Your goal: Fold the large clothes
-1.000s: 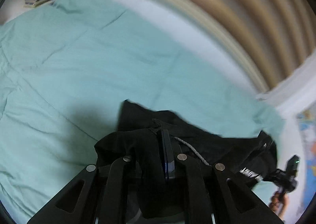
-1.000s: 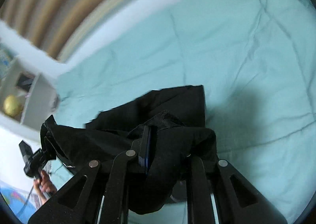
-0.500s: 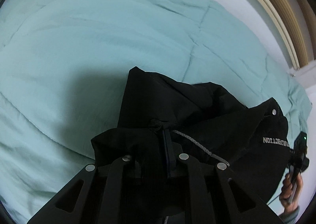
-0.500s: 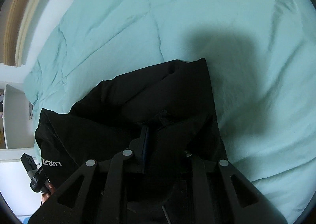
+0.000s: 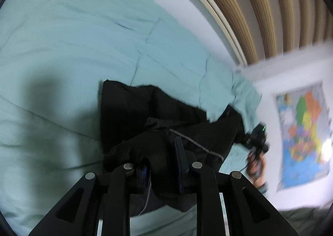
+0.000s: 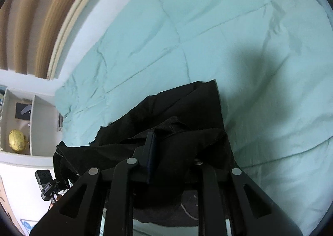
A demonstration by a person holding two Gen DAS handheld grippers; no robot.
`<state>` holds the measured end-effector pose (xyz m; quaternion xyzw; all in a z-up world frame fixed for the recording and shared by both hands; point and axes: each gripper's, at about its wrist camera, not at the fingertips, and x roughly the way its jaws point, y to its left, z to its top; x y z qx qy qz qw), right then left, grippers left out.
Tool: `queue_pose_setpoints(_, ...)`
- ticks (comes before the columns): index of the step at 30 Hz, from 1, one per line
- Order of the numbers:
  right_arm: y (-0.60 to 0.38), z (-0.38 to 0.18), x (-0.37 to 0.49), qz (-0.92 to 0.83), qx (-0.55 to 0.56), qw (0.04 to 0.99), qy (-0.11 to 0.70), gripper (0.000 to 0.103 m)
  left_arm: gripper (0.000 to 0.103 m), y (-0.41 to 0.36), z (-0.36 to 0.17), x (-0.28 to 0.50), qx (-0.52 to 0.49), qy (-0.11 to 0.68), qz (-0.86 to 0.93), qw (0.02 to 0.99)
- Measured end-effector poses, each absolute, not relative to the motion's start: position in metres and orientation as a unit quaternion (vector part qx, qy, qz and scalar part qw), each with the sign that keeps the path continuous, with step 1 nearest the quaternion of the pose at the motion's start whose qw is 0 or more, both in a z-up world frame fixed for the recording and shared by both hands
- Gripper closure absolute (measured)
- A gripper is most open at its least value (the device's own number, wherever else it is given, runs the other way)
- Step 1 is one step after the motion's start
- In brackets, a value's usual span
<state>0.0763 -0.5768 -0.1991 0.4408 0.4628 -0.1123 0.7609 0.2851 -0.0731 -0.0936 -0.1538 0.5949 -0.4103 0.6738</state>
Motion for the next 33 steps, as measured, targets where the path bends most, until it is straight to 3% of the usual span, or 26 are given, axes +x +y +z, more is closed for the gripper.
queue_pose_setpoints(6,-0.564,-0.173,0.061,-0.102,0.397,0.771,0.487,0.081,0.074,-0.052,-0.071,0.262,-0.056,0.579,-0.39,0.714)
queue_pose_setpoints(8,-0.56,-0.166,0.056,-0.093,0.383,0.775,0.495,0.077,0.052,-0.04,-0.07,0.264,-0.068,0.571,-0.378,0.725)
queue_pose_setpoints(10,-0.553,-0.159,0.05,-0.082,0.372,0.779,0.497,0.074,0.038,-0.031,-0.071,0.267,-0.085,0.558,-0.36,0.743)
queue_pose_setpoints(18,-0.517,-0.125,0.039,-0.078,0.264,0.814,0.512,0.074,0.037,-0.064,-0.117,0.294,-0.091,0.566,-0.332,0.749)
queue_pose_setpoints(23,-0.539,-0.127,0.025,-0.037,0.356,0.789,0.499,0.073,0.037,-0.09,-0.149,0.322,-0.072,0.569,-0.309,0.759)
queue_pose_setpoints(28,-0.542,-0.127,0.016,-0.006,0.368,0.759,0.538,0.073,0.037,-0.103,-0.166,0.334,-0.046,0.571,-0.303,0.762)
queue_pose_setpoints(30,-0.541,-0.126,0.013,0.006,0.375,0.752,0.542,0.071,0.037,-0.104,-0.17,0.337,-0.049,0.573,-0.301,0.76)
queue_pose_setpoints(33,-0.541,-0.115,0.009,-0.009,0.348,0.763,0.545,0.057,0.037,-0.104,-0.17,0.339,-0.057,0.568,-0.301,0.764)
